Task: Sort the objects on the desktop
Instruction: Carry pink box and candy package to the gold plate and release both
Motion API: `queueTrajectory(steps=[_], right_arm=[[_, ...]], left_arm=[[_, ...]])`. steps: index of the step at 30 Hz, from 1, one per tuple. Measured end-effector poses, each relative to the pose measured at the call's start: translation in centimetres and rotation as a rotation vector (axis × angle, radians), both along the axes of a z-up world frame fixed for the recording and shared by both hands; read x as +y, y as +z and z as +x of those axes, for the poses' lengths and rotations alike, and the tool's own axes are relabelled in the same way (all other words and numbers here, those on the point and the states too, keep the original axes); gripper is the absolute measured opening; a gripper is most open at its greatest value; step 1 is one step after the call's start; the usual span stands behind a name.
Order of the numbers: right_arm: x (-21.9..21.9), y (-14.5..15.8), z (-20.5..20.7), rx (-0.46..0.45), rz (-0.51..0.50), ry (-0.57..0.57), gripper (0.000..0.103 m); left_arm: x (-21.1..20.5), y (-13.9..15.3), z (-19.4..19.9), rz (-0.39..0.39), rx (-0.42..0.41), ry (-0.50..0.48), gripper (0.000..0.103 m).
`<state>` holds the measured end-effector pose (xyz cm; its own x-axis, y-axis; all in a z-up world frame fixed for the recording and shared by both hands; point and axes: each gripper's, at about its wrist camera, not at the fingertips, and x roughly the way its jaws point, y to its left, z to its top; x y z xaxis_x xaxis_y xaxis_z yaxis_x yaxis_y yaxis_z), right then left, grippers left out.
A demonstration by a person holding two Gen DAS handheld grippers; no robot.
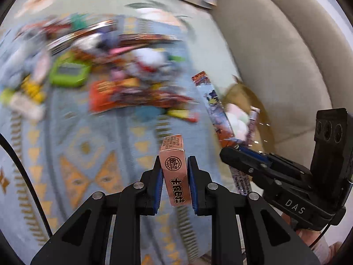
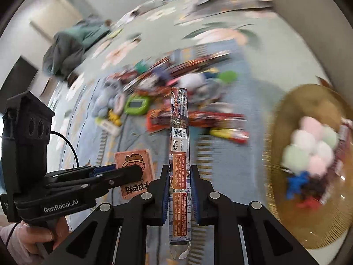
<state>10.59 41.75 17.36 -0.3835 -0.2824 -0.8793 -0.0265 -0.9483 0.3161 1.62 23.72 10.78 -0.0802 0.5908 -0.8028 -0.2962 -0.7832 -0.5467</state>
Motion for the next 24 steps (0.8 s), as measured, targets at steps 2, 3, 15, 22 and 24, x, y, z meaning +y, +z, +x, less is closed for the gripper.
queueTrajectory(steps=[2,3,15,22,24], right_arm=[[1.8,0.6,0.6,0.010,0.005,-0.043,0.017],[2.8,0.9,1.0,0.014,0.006,-0.062,0.017],[15.5,3.9,5.5,0.042,0.084,-0.402,0.017],[19.9,1.5,7.1,-0.032,-0.077,-0.556,0.032],[20.0,1.0,7.8,-0.042,-0.095,-0.564,0.032]], left_arm=[[2.8,0.9,-0.1,0.022,0.024,-0.046,0.018],[3.6,1.2,-0.2,0.031,0.032,-0.060,0.018],[16.3,3.7,-0.8,0.149,0.123,-0.190,0.020],[19.2,0.0,-2.2,0.141,-0.031,-0.175,0.052],[18.3,-0.5,-1.8,0.134,-0.042,-0.161,0.052]])
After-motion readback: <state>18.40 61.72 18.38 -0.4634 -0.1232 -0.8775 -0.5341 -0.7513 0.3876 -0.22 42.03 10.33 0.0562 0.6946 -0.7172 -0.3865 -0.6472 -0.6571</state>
